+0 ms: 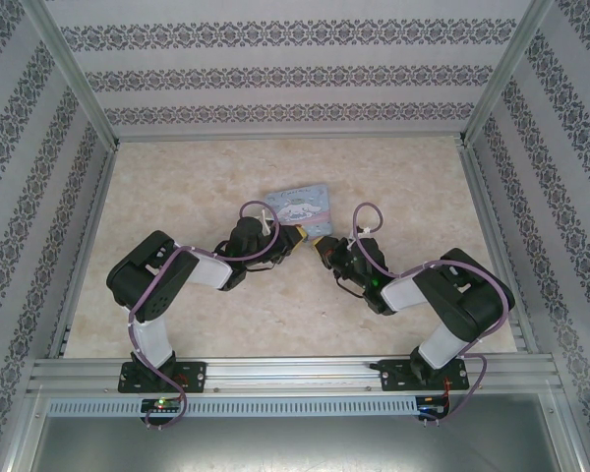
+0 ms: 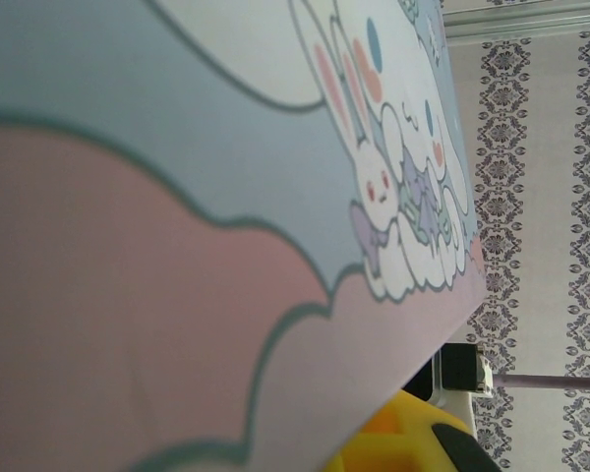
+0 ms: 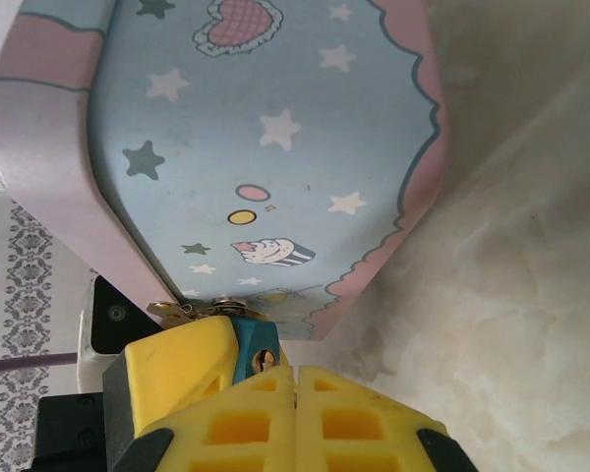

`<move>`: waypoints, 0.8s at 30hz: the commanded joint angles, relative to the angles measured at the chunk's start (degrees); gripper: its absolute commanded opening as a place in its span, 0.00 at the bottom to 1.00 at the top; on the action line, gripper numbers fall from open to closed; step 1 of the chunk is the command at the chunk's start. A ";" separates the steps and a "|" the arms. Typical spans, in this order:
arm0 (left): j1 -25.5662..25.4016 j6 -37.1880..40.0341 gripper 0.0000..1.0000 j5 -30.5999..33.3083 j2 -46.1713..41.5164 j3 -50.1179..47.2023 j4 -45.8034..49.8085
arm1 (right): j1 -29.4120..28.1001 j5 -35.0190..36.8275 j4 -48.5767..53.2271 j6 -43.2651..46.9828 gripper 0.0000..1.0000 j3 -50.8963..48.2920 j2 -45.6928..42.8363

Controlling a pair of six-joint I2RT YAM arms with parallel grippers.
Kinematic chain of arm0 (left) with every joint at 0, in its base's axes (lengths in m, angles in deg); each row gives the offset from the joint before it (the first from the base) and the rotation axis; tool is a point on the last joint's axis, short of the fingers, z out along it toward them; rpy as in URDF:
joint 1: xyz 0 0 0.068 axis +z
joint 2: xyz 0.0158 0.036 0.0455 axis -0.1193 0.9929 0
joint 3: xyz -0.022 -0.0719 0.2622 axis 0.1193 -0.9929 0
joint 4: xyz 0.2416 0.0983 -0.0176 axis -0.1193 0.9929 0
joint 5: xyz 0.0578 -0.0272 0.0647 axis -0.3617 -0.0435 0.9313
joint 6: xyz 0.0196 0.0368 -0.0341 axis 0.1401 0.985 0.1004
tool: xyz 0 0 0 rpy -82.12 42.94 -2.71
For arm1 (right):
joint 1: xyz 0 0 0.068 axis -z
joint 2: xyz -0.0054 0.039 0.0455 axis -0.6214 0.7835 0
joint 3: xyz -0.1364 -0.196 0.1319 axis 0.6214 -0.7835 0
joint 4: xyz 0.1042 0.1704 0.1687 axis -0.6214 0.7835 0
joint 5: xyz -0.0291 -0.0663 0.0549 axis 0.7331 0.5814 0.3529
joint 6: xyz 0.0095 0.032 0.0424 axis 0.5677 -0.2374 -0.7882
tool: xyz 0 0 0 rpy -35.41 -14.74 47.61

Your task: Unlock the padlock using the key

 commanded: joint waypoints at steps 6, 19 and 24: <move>0.26 -0.24 0.00 -0.57 0.81 -0.35 -4.22 | 0.12 0.33 -0.28 2.05 0.00 0.96 -2.19; 0.16 -2.08 0.00 -1.32 0.61 -0.53 -6.21 | 0.47 0.25 -1.02 2.67 0.00 2.52 -0.33; 0.16 -2.57 0.00 -1.69 0.14 -0.72 -6.55 | 1.15 0.14 -1.64 2.68 0.00 2.69 0.68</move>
